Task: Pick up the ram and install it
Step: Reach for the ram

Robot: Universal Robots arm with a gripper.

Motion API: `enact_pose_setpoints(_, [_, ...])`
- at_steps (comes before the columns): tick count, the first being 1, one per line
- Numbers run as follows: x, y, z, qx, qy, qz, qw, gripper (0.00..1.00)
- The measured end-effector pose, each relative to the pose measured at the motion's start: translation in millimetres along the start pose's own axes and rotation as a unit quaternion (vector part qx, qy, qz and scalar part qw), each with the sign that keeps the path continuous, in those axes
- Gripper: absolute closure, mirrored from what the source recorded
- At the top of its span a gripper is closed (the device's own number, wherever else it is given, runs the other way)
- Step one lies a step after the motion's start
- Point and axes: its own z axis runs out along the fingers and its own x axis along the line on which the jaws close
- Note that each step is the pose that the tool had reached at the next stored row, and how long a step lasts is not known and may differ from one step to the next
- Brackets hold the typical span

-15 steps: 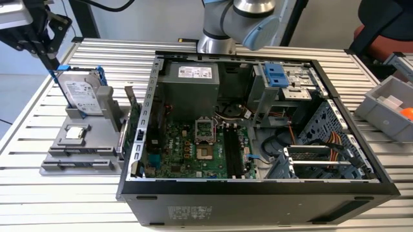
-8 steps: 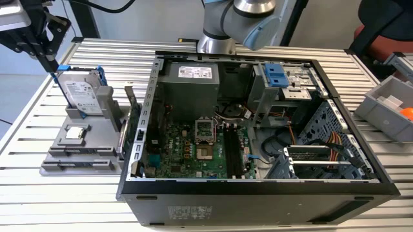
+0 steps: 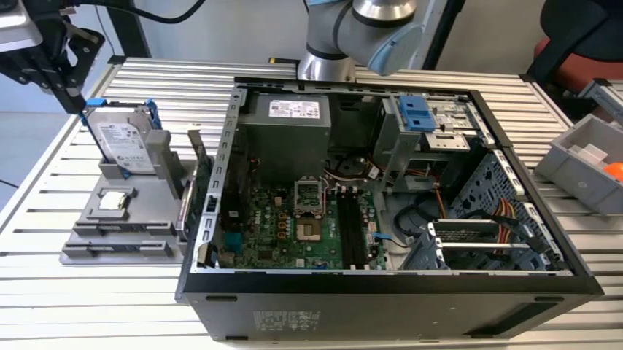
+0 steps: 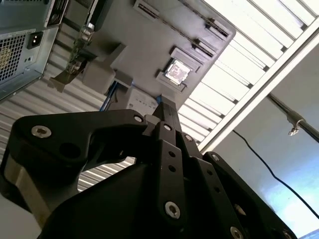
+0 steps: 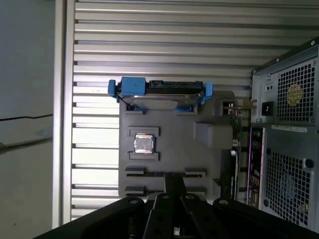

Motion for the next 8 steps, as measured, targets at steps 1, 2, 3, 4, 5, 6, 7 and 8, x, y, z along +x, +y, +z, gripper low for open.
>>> enact_pose_setpoints(1, [-0.2, -0.8, 0.0, 0.0, 0.0, 0.0, 1.0, 1.0])
enact_pose_setpoints(2, [-0.3, -1.4, 0.0, 0.0, 0.0001, 0.0, 1.0, 1.0])
enact_pose_setpoints(3, [-0.4, -2.2, -0.1, 0.0, 0.0001, 0.0, 1.0, 1.0])
enact_pose_setpoints(4, [-0.7, -3.1, -0.1, 0.0, 0.0001, 0.0, 1.0, 1.0])
enact_pose_setpoints(5, [-0.9, -3.9, -0.1, 0.0, 0.0002, 0.0, 1.0, 1.0])
enact_pose_setpoints(6, [-1.0, -4.8, -0.1, 0.0, 0.0002, 0.0, 1.0, 1.0])
enact_pose_setpoints(7, [-1.2, -5.8, -0.1, 0.0, 0.0003, 0.0, 1.0, 1.0])
enact_pose_setpoints(8, [-1.4, -6.7, -0.2, 0.0, 0.0004, 0.0, 1.0, 1.0])
